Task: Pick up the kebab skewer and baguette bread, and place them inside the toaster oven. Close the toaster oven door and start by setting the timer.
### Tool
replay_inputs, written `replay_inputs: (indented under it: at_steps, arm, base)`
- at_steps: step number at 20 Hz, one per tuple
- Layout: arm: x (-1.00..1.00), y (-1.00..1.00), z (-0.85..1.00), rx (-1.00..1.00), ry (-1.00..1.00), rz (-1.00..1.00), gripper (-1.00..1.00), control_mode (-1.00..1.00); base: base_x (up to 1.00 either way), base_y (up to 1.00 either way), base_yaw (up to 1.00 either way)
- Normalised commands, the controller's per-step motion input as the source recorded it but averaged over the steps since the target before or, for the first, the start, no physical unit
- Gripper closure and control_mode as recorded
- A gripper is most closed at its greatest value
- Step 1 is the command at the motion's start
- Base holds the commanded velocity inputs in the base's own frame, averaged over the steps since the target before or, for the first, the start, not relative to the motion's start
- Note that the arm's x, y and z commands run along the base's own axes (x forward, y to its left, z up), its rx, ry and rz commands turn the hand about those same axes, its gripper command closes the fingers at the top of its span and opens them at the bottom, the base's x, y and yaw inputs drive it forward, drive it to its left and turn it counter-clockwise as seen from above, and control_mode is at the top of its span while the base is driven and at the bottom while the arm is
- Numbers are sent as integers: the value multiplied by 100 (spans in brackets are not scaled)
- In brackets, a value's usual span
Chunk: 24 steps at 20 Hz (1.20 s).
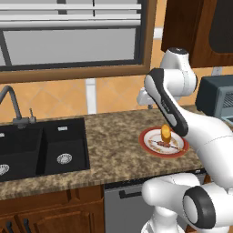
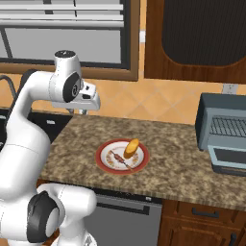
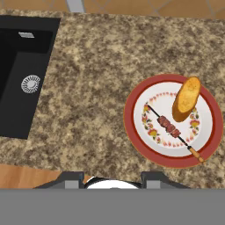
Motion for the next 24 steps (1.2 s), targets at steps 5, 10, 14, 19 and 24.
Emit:
replay_inputs:
  at_steps: [5, 10, 14, 19, 24]
  arm:
    - [0, 0, 0, 0, 0, 0, -100, 100]
    - [0, 0, 0, 0, 0, 0, -100, 100]
    - [0, 0, 0, 0, 0, 0, -100, 100]
    - [0, 0, 0, 0, 0, 0, -100, 100]
    - [0, 0, 0, 0, 0, 0, -100, 100]
  base:
    - [0, 0, 0]
    - [0, 0, 0]
    - [-4, -1, 0]
    - [-1, -48, -3]
    - [0, -65, -2]
